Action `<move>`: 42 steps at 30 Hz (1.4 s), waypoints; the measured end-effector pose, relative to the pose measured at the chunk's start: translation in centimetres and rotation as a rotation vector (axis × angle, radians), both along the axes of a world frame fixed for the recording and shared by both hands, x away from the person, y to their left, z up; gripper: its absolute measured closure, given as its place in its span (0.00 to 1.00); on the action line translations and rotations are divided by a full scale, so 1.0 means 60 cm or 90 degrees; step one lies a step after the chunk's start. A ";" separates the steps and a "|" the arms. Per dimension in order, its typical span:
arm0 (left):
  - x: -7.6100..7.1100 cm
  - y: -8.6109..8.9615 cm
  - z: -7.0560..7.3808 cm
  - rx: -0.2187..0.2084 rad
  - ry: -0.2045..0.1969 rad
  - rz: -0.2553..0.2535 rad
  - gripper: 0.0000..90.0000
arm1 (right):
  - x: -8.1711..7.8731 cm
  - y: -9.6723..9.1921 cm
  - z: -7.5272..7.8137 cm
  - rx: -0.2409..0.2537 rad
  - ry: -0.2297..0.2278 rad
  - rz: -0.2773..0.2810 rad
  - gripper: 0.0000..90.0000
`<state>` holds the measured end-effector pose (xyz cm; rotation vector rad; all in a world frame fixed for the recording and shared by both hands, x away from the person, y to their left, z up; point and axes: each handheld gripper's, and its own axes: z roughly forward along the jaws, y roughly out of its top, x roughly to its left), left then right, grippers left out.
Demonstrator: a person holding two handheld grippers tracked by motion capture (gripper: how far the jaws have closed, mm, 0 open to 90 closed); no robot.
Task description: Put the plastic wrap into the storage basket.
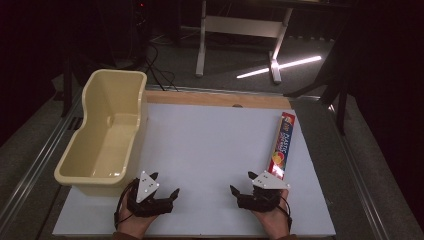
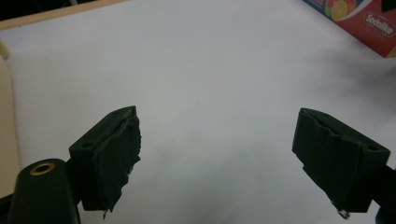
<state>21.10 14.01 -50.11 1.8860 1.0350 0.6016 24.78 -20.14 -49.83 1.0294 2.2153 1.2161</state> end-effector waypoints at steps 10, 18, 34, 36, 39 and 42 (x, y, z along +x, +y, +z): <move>-0.010 0.000 0.005 -0.020 -0.020 -0.007 0.17 | 0.004 0.005 0.000 -0.013 0.008 0.006 0.28; -0.011 0.012 0.010 -0.044 -0.025 0.009 0.17 | 0.022 -0.008 -0.015 -0.074 0.073 0.017 0.66; -0.013 0.016 0.011 -0.060 -0.025 0.016 0.17 | 0.039 -0.033 -0.028 -0.165 0.135 -0.083 1.00; -0.013 0.016 0.011 -0.059 -0.025 0.014 0.17 | 0.037 -0.032 -0.027 -0.175 0.137 -0.087 1.00; -0.014 0.014 0.012 -0.059 -0.029 0.015 0.17 | 0.032 -0.045 -0.025 -0.186 0.152 -0.104 1.00; -0.014 0.015 0.011 -0.060 -0.029 0.016 0.17 | 0.029 -0.063 -0.023 -0.188 0.162 -0.131 1.00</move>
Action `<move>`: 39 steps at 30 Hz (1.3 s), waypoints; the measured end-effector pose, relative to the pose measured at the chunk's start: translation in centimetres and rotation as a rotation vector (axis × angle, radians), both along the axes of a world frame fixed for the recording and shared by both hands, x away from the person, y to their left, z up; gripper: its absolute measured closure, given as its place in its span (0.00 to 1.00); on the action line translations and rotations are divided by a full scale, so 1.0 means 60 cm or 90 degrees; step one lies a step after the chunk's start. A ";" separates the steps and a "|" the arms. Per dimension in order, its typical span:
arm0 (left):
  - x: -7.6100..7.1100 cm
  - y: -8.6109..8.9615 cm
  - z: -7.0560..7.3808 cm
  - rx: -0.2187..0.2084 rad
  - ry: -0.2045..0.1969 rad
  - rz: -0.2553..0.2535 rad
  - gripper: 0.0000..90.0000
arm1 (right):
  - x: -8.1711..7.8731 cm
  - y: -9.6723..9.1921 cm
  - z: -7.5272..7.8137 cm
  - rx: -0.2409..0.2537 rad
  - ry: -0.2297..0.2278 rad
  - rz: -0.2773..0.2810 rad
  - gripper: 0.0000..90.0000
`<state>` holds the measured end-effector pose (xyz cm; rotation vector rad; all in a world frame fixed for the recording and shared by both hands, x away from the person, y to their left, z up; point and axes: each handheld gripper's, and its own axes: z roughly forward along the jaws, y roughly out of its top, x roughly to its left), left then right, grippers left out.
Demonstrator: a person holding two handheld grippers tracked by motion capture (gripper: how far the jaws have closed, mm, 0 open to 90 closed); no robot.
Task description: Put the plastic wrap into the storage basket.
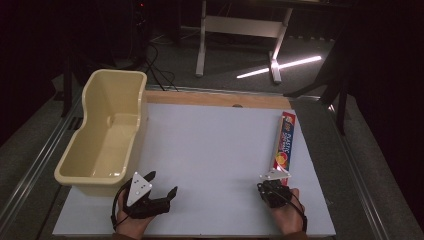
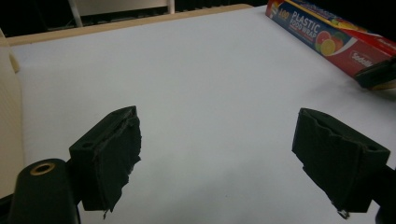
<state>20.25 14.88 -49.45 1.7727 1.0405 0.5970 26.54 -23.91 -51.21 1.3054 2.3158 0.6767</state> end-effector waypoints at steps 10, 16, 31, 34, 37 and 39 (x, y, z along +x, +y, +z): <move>0.001 -0.001 -0.001 -0.001 0.000 -0.001 0.17 | -0.008 -0.062 0.003 0.016 0.006 -0.061 1.00; 0.001 0.000 -0.001 -0.003 0.000 -0.001 0.18 | -0.010 -0.103 0.006 0.021 0.003 -0.111 1.00; 0.002 -0.005 -0.003 0.001 0.003 -0.004 0.18 | 0.040 -0.129 0.065 0.076 -0.117 -0.051 0.60; 0.003 -0.002 -0.003 -0.002 0.005 -0.001 0.18 | 0.078 -0.141 0.070 0.071 -0.115 -0.071 0.50; 0.003 -0.002 -0.004 -0.003 0.006 -0.001 0.18 | 0.096 -0.145 0.069 0.072 -0.115 -0.079 0.45; 0.003 -0.003 -0.004 -0.001 0.006 -0.002 0.18 | 0.115 -0.149 0.069 0.066 -0.118 -0.092 0.42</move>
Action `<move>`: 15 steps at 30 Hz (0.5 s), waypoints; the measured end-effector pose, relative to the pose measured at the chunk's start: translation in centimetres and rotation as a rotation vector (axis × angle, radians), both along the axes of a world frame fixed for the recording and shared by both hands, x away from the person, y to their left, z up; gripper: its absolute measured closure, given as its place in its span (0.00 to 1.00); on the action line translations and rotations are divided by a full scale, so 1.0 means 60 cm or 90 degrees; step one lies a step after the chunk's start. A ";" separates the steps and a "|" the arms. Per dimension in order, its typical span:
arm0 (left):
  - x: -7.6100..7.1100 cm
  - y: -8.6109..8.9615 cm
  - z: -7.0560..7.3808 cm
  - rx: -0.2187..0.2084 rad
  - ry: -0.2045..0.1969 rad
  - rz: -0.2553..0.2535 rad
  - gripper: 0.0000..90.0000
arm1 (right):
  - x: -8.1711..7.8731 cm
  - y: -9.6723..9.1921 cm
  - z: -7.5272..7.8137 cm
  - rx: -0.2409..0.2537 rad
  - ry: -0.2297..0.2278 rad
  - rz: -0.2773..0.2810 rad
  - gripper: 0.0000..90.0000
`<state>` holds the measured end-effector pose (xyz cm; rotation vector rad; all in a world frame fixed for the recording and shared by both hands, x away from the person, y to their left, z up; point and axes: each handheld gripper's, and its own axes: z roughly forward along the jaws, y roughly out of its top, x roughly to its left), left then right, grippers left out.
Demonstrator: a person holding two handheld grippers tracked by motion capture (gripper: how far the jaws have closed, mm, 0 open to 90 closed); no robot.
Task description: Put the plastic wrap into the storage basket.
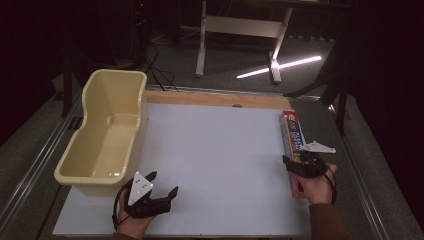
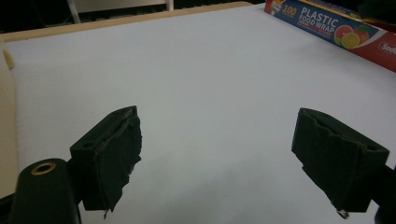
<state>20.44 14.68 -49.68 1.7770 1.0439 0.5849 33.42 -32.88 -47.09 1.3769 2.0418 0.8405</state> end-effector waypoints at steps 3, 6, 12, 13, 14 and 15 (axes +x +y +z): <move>0.000 -0.001 0.000 0.002 0.001 0.000 0.18 | 0.025 -0.006 -0.004 -0.013 0.013 -0.015 0.37; 0.000 0.000 0.000 0.000 0.001 0.001 0.18 | 0.055 -0.016 -0.006 -0.024 0.025 -0.039 0.35; 0.000 0.002 0.000 -0.003 0.001 0.002 0.18 | 0.096 -0.036 -0.008 -0.031 0.060 -0.070 0.32; 0.000 0.002 0.000 -0.003 0.001 0.002 0.18 | 0.100 -0.038 -0.008 -0.026 0.066 -0.071 0.32; 0.000 0.002 0.000 -0.003 0.001 0.001 0.18 | 0.108 -0.040 -0.011 -0.022 0.076 -0.073 0.31; 0.000 0.002 0.000 -0.003 0.001 0.002 0.18 | 0.113 -0.041 -0.012 -0.017 0.086 -0.078 0.31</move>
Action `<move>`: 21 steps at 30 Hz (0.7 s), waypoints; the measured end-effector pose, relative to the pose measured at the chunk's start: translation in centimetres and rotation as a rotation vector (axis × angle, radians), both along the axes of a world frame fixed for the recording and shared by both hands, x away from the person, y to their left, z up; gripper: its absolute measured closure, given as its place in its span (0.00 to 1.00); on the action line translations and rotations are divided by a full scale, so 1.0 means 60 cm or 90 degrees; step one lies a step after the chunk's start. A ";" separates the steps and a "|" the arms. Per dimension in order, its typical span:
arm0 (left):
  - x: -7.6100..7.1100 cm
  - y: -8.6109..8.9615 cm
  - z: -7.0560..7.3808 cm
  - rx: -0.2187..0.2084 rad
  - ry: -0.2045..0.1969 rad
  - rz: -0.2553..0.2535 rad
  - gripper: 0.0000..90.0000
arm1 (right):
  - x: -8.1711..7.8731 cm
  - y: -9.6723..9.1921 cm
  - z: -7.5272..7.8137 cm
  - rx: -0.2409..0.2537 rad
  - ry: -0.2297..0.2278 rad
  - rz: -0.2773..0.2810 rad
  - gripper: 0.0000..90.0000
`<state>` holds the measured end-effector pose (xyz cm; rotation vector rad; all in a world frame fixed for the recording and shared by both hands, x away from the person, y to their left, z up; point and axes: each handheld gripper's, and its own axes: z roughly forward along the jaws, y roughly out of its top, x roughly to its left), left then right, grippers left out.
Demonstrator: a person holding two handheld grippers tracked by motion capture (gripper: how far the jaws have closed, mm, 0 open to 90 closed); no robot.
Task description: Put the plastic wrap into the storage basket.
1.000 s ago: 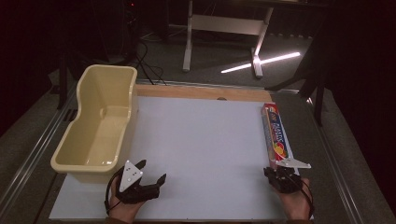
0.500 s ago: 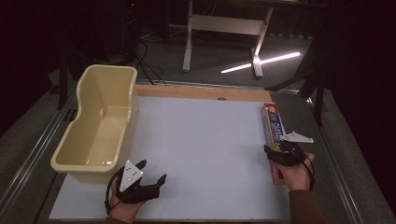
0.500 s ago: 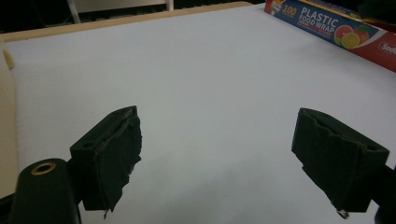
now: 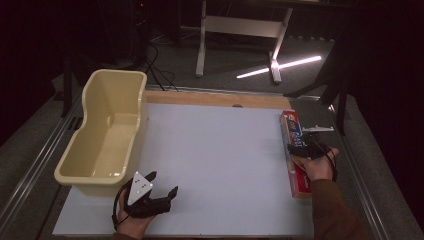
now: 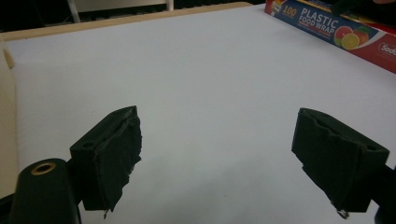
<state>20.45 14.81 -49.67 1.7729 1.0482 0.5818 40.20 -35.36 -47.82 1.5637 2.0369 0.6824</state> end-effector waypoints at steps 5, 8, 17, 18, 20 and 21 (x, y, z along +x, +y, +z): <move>0.001 0.002 0.000 -0.003 0.001 -0.001 0.18 | 0.026 -0.002 -0.016 0.010 0.055 -0.022 0.30; 0.001 0.003 0.000 -0.004 0.001 0.000 0.18 | 0.040 -0.005 -0.025 0.025 0.094 -0.020 0.35; 0.001 0.003 0.000 -0.004 0.001 0.001 0.18 | 0.046 0.006 -0.016 0.000 0.141 -0.033 0.41; 0.001 0.003 0.000 -0.004 0.002 0.002 0.18 | 0.044 0.007 -0.015 0.001 0.143 -0.026 0.41; 0.001 0.002 -0.001 -0.004 0.005 0.003 0.18 | 0.038 0.013 -0.014 -0.004 0.154 0.002 0.41; 0.001 0.002 -0.001 -0.004 0.005 0.003 0.18 | 0.033 0.018 -0.012 -0.007 0.163 0.015 0.41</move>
